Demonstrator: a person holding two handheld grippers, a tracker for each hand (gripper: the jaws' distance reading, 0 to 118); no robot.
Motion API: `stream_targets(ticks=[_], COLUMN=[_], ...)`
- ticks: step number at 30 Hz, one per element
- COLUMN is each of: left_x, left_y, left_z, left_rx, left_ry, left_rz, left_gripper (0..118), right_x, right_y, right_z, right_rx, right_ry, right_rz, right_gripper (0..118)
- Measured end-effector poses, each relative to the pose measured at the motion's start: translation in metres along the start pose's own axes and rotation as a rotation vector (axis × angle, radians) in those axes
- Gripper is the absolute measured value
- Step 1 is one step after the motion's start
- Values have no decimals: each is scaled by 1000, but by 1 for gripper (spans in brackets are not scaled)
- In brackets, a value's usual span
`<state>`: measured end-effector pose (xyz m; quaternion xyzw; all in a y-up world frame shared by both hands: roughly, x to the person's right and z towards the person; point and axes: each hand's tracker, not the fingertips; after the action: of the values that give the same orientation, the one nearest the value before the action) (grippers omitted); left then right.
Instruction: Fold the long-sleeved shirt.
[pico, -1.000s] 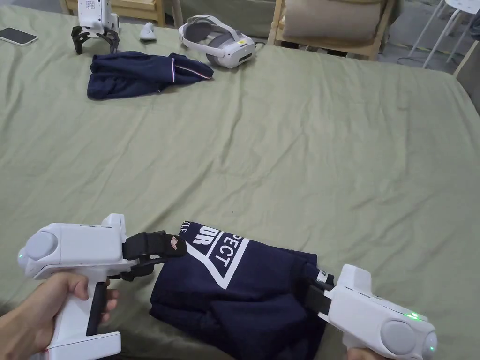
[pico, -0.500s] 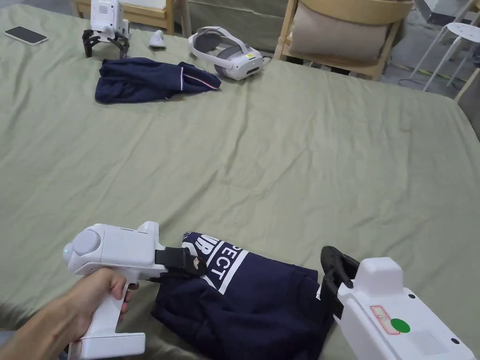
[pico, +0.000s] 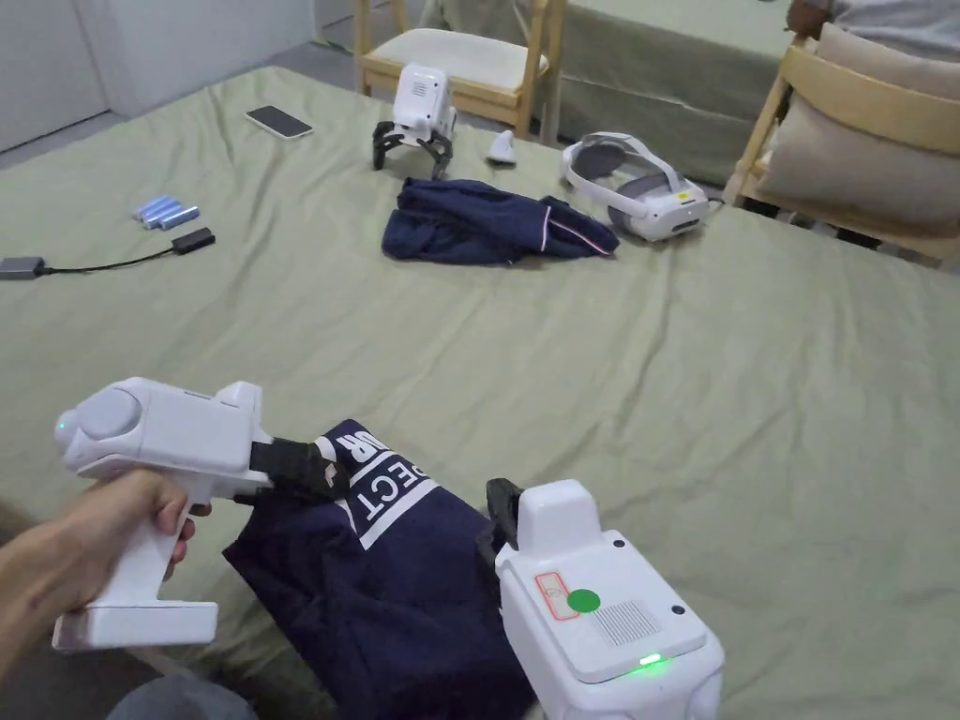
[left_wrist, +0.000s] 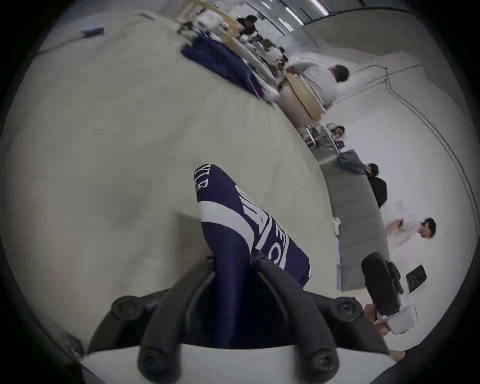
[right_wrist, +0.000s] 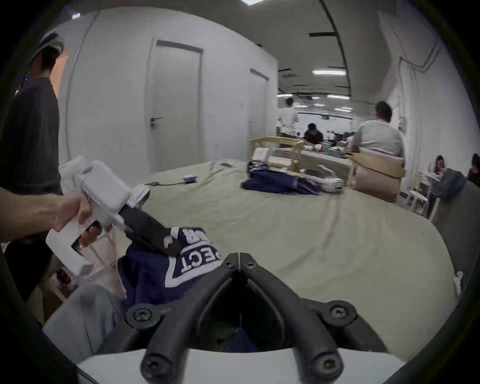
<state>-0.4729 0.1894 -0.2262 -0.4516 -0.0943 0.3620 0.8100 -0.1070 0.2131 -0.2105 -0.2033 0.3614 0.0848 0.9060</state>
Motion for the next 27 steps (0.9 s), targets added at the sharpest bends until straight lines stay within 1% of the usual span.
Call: stream_targets(ticks=[1,3,4,5,6,8,9,10,11,12,13,14,15,16,17,19,21,23,25,27], left_x=[-23,-48,-60,-38,-40,-52,-72,-78,-77,-74,-83,-80,-70,-58,-27,9,42,93,141,187], left_y=[17,37,45,34,35,37,49,50,46,43,46,47,46,45,36,28,18,-3,-24,-46], left_z=[10,33,42,51,55,57,59,60,60,61,62,66,71,78,85,100,103,100,84,65], left_rx=[28,69,90,105,105,97,89,102,108,102,105,144,165,210,239,360,478,590,701,800], left_ry=[37,91,121,145,182,237,239,255,260,262,267,325,363,388,402,463,495,486,489,468], left_rz=[6,38,51,67,56,81,91,105,91,74,78,49,5,-39,-97,-176,-243,-367,-449,-506], left_gripper=[22,22,22,22,22,22,22,22,22,27,41,64,97,111,110,109,109,110,110,111], right_x=[-10,-28,-34,-41,-46,-57,-60,-62,-62,-63,-62,-58,-54,-49,-40,-19,4,36,66,97], right_y=[6,14,15,18,21,19,19,19,18,18,18,18,18,20,21,24,23,25,31,36], right_z=[-16,-42,-56,-68,-77,-96,-102,-106,-108,-106,-104,-98,-93,-83,-72,-51,-29,3,39,72], right_rx=[-10,-41,-39,-48,-62,-79,-92,-102,-104,-107,-115,-111,-104,-100,-85,-48,-11,33,78,122], right_ry=[9,63,61,74,100,114,134,143,143,152,164,166,168,169,157,131,65,-35,-127,-270], right_rz=[-2,-4,1,-5,-12,-9,-5,-13,-20,-25,-38,-47,-51,-58,-71,-104,-121,-108,-128,-123], right_gripper=[0,0,0,0,0,0,0,0,0,0,0,0,0,0,0,0,0,0,0,0])
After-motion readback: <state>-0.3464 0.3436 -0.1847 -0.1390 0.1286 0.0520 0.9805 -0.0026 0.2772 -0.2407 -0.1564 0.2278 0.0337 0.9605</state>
